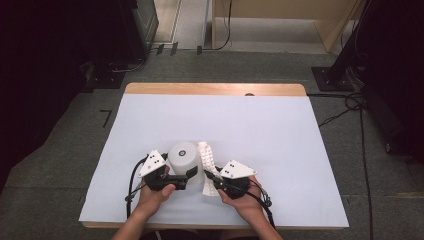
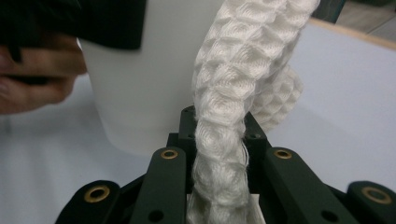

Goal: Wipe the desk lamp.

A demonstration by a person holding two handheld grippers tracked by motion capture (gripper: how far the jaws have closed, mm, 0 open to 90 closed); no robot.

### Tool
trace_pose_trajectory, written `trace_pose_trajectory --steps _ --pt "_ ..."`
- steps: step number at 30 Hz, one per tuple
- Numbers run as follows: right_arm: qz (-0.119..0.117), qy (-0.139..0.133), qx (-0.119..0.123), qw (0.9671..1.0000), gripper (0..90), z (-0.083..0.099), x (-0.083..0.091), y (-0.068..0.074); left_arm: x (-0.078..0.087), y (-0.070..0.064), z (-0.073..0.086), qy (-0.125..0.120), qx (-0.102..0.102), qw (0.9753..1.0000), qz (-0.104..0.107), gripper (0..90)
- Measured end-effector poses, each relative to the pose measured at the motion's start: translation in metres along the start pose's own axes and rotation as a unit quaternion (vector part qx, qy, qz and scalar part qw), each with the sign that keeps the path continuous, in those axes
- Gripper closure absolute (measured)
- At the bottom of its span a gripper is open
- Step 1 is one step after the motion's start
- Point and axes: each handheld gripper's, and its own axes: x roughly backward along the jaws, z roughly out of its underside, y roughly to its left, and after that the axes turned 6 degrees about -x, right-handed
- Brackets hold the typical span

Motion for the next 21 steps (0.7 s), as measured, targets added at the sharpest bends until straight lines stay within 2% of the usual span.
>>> trace_pose_trajectory --steps 3,5,8,10,14,17,21 --pt "0.005 0.005 -0.008 0.9999 76.9 0.001 -0.002 -0.003 -0.003 -0.005 0.001 0.005 -0.016 0.9998 0.009 8.9" --pt "0.01 -0.003 -0.007 0.9999 76.9 -0.002 0.001 -0.004 -0.006 -0.009 0.002 0.01 -0.027 0.9994 0.019 8.8" --pt "0.013 -0.026 -0.005 0.9996 76.8 -0.009 0.01 -0.007 -0.012 -0.017 0.005 0.031 -0.05 0.9981 0.02 8.8" --pt "0.015 -0.043 -0.001 0.999 76.8 -0.013 0.018 -0.006 -0.015 -0.019 0.007 0.038 -0.058 0.9974 0.018 8.8" --pt "0.008 -0.046 0.007 0.9989 76.8 -0.013 0.02 -0.004 -0.011 -0.014 0.004 0.024 -0.047 0.9985 0.013 8.8" --pt "0.001 -0.026 0.006 0.9996 76.8 -0.007 0.013 -0.001 -0.005 -0.006 0.001 0.009 -0.031 0.9995 0.005 8.8" --pt "0.011 0.0 0.008 0.9999 76.8 -0.001 0.002 -0.001 -0.005 -0.006 0.002 0.004 -0.039 0.9991 -0.015 8.8"
